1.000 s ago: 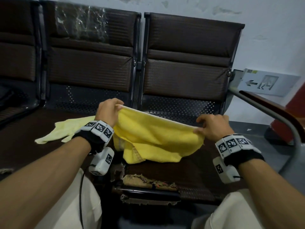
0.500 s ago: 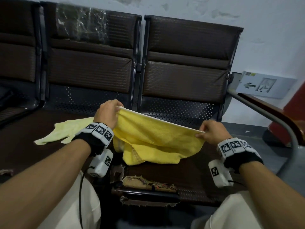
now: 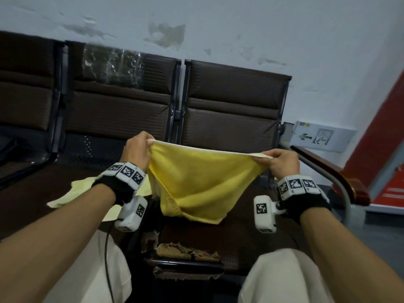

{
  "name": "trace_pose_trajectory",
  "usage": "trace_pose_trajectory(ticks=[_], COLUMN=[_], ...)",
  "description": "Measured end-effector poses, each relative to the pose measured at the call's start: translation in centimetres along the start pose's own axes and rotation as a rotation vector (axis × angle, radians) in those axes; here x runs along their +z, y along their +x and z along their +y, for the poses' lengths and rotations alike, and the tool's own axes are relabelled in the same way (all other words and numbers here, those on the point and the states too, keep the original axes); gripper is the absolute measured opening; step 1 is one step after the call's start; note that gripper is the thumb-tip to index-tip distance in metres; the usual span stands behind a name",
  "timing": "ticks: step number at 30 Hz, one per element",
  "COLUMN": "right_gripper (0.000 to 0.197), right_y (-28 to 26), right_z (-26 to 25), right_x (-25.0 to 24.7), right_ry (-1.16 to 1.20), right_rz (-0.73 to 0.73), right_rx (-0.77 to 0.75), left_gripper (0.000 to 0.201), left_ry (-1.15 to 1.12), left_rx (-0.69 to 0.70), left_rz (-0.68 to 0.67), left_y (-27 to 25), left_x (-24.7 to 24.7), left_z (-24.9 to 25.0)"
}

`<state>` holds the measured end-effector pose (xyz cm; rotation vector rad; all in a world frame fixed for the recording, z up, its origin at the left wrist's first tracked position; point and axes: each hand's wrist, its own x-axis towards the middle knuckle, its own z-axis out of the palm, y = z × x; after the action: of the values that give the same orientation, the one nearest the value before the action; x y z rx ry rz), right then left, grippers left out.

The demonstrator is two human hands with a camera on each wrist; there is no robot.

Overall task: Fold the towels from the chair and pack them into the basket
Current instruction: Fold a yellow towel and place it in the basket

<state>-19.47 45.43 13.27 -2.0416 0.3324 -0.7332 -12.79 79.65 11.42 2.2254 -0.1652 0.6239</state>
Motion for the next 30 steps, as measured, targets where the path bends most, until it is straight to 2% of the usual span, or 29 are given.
trace_pose_trajectory(ticks=[6,12,17,21,24,25,28,30], right_gripper=[0.029,0.024,0.022,0.020,0.031,0.030,0.009,0.013], right_y=[-0.7,1.1,1.2,1.9,2.3,2.4,3.3,3.5], right_z=[-5.2,-8.8,-4.9,-0.2,2.5,3.2,5.1,5.8], right_x=[-3.0,-5.3,-3.1,-0.2,1.7,2.4,4.2,5.4], right_ry=[0.032,0.140,0.029,0.051,0.125,0.156,0.242,0.326], right_rz=[0.082,0.254,0.229,0.176,0.098,0.079,0.036,-0.008], right_rx=[-0.051,-0.133,-0.068,0.065,0.155,0.189,0.286,0.314], left_gripper=[0.018,0.017,0.015,0.013,0.012,0.011,0.009,0.008], left_ry=[-0.093,-0.146,-0.085,-0.155,-0.191,-0.204,-0.282,-0.336], left_rx=[0.008,0.084,0.038,-0.108,-0.207,-0.220,-0.228,-0.230], left_rz=[0.089,0.184,0.100,0.008,-0.063,-0.099,-0.212,-0.259], left_y=[0.9,2.4,1.6,1.2,1.4,1.5,1.9,2.0], left_x=[-4.1,-7.1,-4.2,-0.8,1.6,2.4,4.8,6.2], left_z=[4.7,8.1,5.5,2.3,0.7,0.3,-0.4,-0.5])
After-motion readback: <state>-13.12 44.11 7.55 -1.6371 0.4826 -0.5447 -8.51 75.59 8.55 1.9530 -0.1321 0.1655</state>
